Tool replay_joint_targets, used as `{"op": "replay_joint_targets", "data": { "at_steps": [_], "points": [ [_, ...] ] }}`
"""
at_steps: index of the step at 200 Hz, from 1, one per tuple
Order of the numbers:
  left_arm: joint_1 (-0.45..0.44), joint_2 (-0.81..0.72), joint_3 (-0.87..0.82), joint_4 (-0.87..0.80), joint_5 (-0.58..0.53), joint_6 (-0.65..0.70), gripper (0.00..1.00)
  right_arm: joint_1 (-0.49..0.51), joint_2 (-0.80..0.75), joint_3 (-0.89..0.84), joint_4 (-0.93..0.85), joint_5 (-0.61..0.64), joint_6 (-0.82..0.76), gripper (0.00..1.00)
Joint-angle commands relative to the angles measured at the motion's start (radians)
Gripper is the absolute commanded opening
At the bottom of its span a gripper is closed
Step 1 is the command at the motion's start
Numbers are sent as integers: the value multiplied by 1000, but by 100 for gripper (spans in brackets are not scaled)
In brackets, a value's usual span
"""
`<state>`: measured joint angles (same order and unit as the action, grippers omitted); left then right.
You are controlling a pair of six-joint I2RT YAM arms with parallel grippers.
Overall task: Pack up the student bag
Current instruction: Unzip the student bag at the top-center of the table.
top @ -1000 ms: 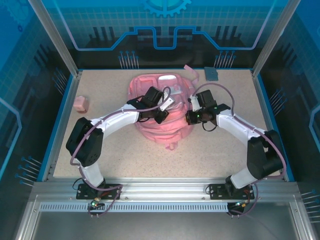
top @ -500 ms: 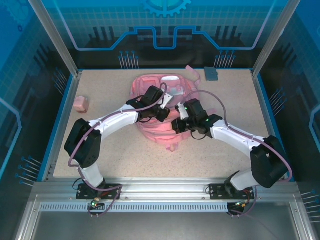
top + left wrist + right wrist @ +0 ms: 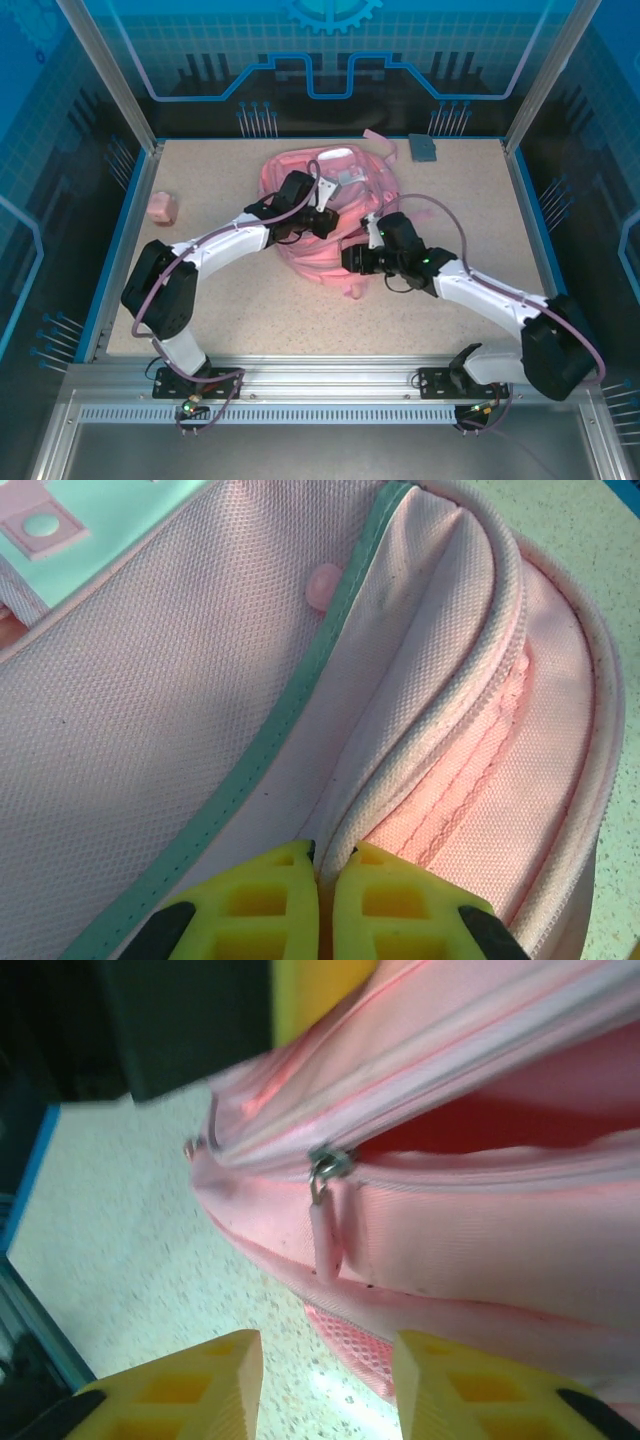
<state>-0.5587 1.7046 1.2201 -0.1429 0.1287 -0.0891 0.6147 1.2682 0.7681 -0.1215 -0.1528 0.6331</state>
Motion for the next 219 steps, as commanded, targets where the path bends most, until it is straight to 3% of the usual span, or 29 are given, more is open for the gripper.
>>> {"op": "replay_joint_targets", "data": {
  "at_steps": [1,48,77,116,167,180,190,219],
  "points": [
    [22,-71,-21,73,21,-29,0,-41,-39,48,-114,41,52,50],
    [24,-140,-95,76,102,75,0,-101,42,277,-325,117,256,60],
    [23,-167,-153,126,133,116,0,-124,133,386,-364,63,372,61],
    [23,-162,-165,130,154,149,0,-155,266,538,-442,-49,429,55],
    [23,-157,-119,54,174,186,3,-156,384,603,-481,-63,520,45],
    [21,-170,-126,53,164,179,8,-155,394,600,-474,-62,528,44],
    [23,-183,-141,60,158,161,14,-154,402,611,-472,-65,520,37],
    [21,-222,-147,0,99,45,44,-156,407,636,-432,-84,480,16]
  ]
}}
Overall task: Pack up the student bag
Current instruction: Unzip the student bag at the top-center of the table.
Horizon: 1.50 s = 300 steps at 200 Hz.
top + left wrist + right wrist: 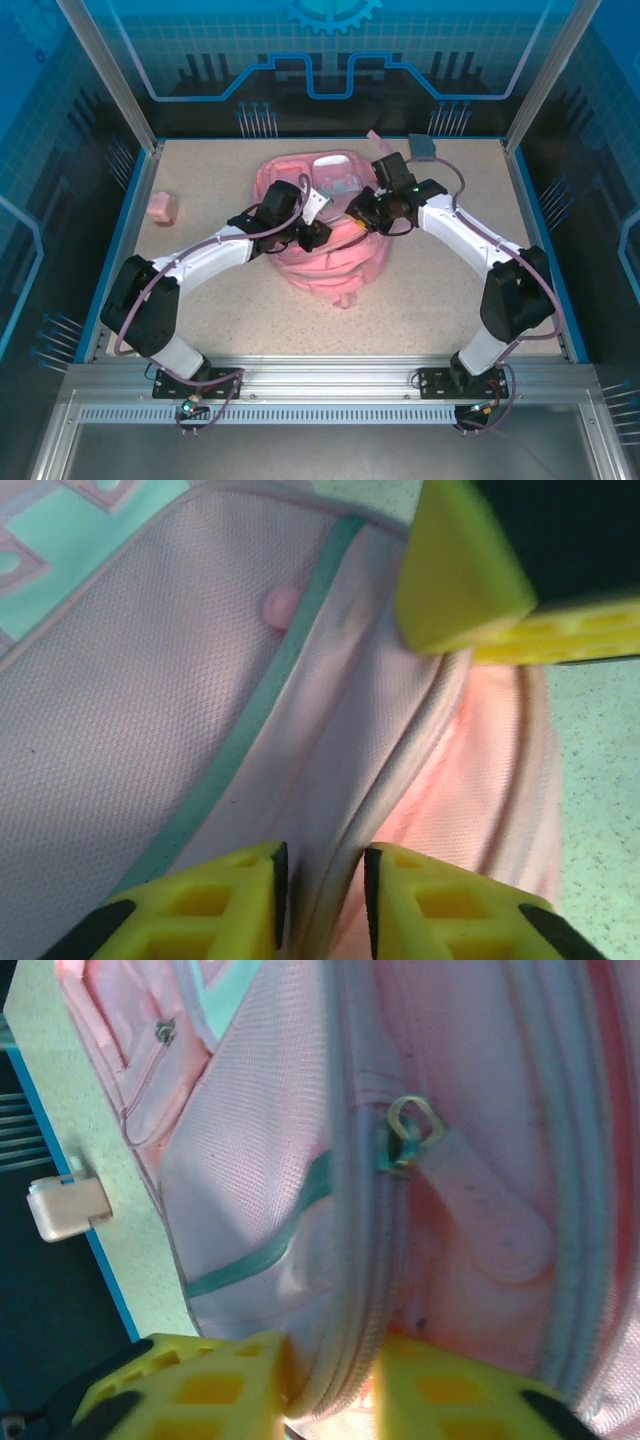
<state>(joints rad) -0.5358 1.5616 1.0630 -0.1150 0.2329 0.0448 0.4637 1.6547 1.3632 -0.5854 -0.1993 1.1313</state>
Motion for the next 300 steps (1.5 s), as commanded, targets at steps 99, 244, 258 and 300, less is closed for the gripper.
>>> {"op": "replay_joint_targets", "data": {
  "at_steps": [99,244,258,300],
  "points": [
    [-109,-221,-127,-224,-200,-462,57,5,4,43,115,-38,-43,4],
    [-209,-18,-8,-240,-400,-614,33,16,-12,13,124,-28,-36,4],
    [-211,-21,-5,-245,-417,-615,26,18,-12,11,125,-29,-37,4],
    [-214,-22,-8,-239,-421,-604,21,20,-17,6,127,-24,-36,4]
  ]
}}
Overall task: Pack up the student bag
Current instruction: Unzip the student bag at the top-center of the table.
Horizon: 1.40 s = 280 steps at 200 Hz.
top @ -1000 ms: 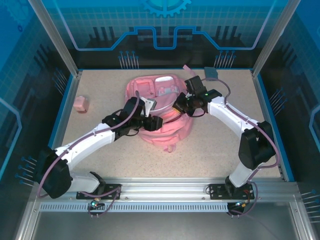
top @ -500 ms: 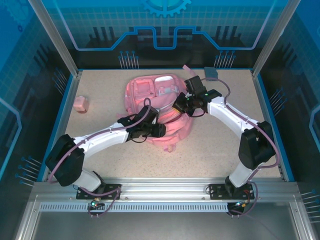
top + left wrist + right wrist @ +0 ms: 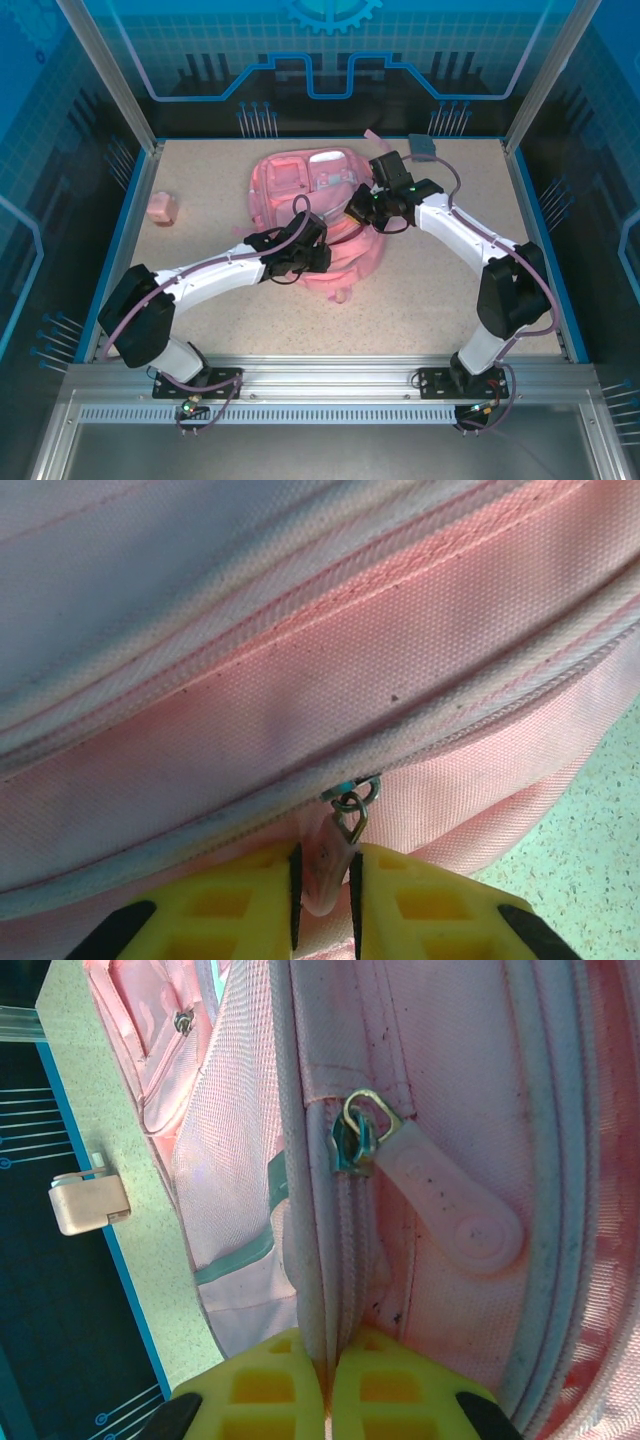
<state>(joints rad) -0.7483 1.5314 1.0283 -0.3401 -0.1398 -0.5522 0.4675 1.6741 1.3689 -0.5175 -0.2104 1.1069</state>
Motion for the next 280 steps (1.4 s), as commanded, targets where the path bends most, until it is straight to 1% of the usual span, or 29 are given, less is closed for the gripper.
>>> {"op": "replay_joint_targets", "data": {
  "at_steps": [1,28,53,85,120,146,160,173,181,193,199,217,228,254,280],
  "points": [
    [-3,8,26,-14,-49,-7,21,16,-36,0,59,-13,-12,4],
    [-3,12,30,-28,-83,-4,16,15,-42,-7,58,-8,-12,3],
    [-2,3,21,-44,-157,18,0,12,-56,-14,45,19,-21,2],
    [-2,-29,-4,-84,-257,68,0,-23,-107,-63,25,87,-52,0],
    [8,-81,-72,-99,-318,91,0,-97,-166,-150,10,127,-95,0],
    [46,-120,-128,-74,-307,99,0,-147,-191,-205,14,123,-128,0],
    [68,-143,-155,-34,-278,112,0,-168,-195,-219,18,111,-147,0],
    [81,-159,-170,14,-235,141,0,-185,-196,-230,34,75,-166,0],
    [81,-164,-174,48,-204,171,0,-194,-197,-234,40,55,-173,3],
    [82,-169,-168,94,-153,206,0,-205,-200,-241,54,19,-187,10],
    [80,-172,-163,111,-126,223,0,-208,-202,-243,59,-2,-194,16],
    [61,-180,-146,152,-56,269,0,-210,-223,-245,53,-20,-216,38],
    [44,-182,-134,168,-20,288,0,-210,-247,-244,29,-10,-218,47],
    [6,-162,-107,194,69,327,0,-208,-330,-259,-48,61,-185,56],
    [-34,-125,-70,212,109,344,0,-193,-383,-260,-145,137,-113,56]
  ]
}}
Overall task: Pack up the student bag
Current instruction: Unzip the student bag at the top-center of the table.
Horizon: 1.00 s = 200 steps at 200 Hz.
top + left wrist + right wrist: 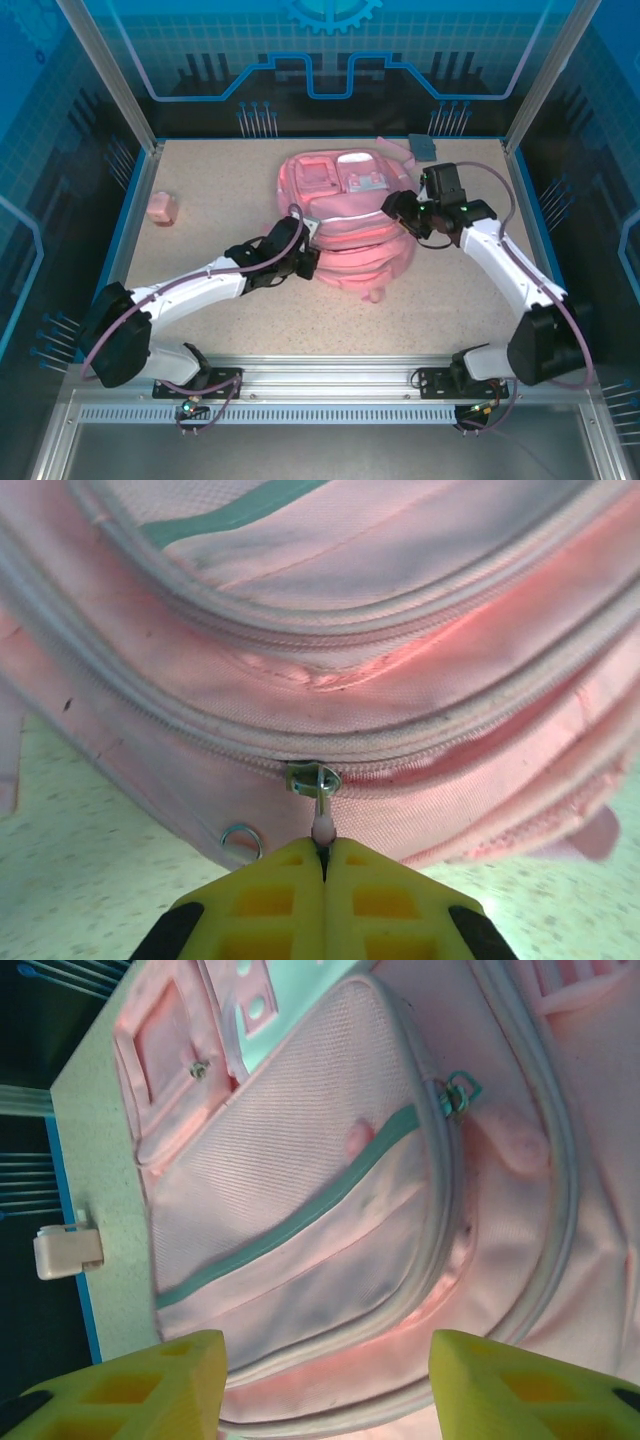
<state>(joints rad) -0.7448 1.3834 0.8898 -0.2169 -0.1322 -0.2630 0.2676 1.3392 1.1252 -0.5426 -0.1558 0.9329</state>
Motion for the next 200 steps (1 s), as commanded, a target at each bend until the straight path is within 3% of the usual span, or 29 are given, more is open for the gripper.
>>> {"op": "replay_joint_targets", "data": {
  "at_steps": [1,61,100,165,200],
  "points": [
    [-38,25,69,89,103,54,0,9,-48,-16,-122,84,66,56],
    [-103,139,149,133,138,42,0,172,-20,-30,-185,167,251,50],
    [-110,178,173,123,150,37,0,254,-12,-64,-220,298,387,49],
    [-110,162,159,124,162,42,0,257,79,-50,-148,249,378,41],
    [-110,151,146,119,149,47,0,248,104,-48,-141,265,383,28]
  ]
}}
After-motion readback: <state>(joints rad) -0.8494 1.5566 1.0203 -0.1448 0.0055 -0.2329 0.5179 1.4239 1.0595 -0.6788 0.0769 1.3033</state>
